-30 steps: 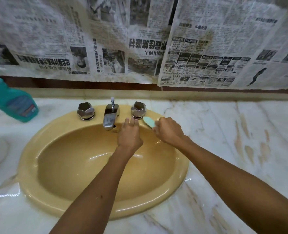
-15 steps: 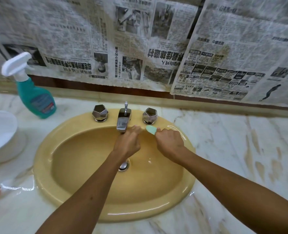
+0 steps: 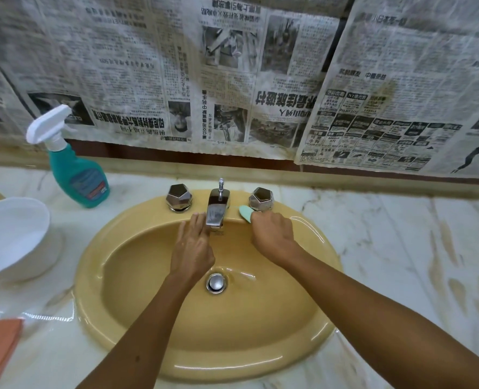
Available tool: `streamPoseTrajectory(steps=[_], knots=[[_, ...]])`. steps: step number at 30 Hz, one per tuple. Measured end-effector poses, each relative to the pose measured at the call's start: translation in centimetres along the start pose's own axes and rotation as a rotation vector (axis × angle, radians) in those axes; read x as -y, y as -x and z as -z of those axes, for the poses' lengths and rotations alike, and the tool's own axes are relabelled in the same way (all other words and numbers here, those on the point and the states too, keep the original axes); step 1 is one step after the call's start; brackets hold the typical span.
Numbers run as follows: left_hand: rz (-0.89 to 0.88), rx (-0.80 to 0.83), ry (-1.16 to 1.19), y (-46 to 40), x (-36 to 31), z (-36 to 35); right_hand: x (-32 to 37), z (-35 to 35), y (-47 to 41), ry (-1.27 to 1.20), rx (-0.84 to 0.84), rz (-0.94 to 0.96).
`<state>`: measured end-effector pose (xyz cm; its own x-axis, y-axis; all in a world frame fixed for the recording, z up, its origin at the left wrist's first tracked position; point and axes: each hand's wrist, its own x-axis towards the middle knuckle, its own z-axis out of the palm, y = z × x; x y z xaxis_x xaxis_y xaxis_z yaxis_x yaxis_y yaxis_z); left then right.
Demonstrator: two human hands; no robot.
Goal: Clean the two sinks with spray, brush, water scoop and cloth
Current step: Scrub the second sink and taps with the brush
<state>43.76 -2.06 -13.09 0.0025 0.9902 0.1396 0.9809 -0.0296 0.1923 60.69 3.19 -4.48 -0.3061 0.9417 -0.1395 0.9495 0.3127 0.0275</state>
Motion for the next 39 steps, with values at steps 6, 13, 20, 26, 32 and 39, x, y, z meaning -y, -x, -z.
streamPoseTrajectory(steps=[6,13,20,26,32,39], knots=[[0.059,0.103,0.051,-1.7,-1.0,0.5,3.0,2.5,-3.6,-0.295,0.227,0.025],[0.076,0.249,-0.035,-2.6,-0.6,1.9,3.5,3.4,-7.7,-0.364,0.16,-0.069],[0.064,0.221,0.006,-2.4,0.4,1.9,3.5,3.2,-8.0,-0.108,0.171,0.07],[0.051,0.221,-0.013,-2.4,0.8,1.9,3.6,3.3,-6.8,-0.134,0.15,0.049],[0.057,0.189,-0.021,-2.2,1.0,1.0,0.0,-0.9,-0.1,-0.035,0.07,0.023],[0.103,0.221,-0.009,-2.3,0.7,1.3,-4.7,-3.6,4.5,0.018,0.012,-0.057]])
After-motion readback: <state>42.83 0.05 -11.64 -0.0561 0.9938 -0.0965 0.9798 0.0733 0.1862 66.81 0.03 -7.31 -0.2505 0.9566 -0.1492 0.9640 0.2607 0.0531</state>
